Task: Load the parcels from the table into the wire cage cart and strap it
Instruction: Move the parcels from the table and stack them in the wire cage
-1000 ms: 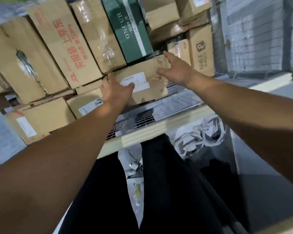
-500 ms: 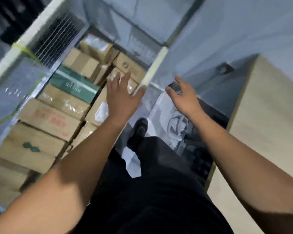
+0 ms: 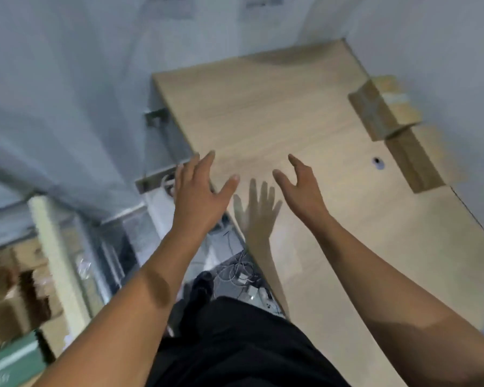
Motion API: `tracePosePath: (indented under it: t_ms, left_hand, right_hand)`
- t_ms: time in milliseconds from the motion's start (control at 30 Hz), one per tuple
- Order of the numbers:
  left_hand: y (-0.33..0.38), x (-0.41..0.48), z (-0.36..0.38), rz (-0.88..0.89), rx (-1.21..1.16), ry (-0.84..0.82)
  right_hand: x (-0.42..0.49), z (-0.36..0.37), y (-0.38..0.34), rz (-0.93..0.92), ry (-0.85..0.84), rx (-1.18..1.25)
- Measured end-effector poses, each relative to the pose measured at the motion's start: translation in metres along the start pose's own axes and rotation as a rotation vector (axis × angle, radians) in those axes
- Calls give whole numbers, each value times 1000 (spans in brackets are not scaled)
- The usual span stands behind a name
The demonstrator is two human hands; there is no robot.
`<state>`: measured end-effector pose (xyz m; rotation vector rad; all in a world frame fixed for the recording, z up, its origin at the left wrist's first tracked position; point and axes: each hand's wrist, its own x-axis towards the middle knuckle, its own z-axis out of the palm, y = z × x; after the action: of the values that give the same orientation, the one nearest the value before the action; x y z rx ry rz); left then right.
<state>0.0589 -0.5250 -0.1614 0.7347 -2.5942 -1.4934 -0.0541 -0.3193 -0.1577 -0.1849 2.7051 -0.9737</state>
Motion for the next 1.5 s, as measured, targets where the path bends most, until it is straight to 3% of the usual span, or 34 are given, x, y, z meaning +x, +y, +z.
tracePosePath:
  t_ms: [267,467,667,867,1033,1133,1333,1500]
  left_hand:
    - [90,76,124,126,83,-327]
    - [154,150,222,317,251,-478]
    - [224,262,322,475,322,-479]
    - [321,379,440,825,599,-404]
    - [392,448,527,940,858,-553]
    - [383,461,540,902,961,-663]
    - [341,469,491,954,953,-632]
    - [276,425,410,906,981,-587]
  right_hand:
    - [50,-81,166,375,237,122]
    - [136,-102,268,620,174,-128]
    - [204,-85,301,618,227,-383]
    - [205,-81,309,606,222,-458]
    - [207,-84,304,634,216,-475]
    - [207,-86,305,629,226,-472]
    - [206,-95,298,566,232,-406]
    - [197,-95,297,432,455,-143]
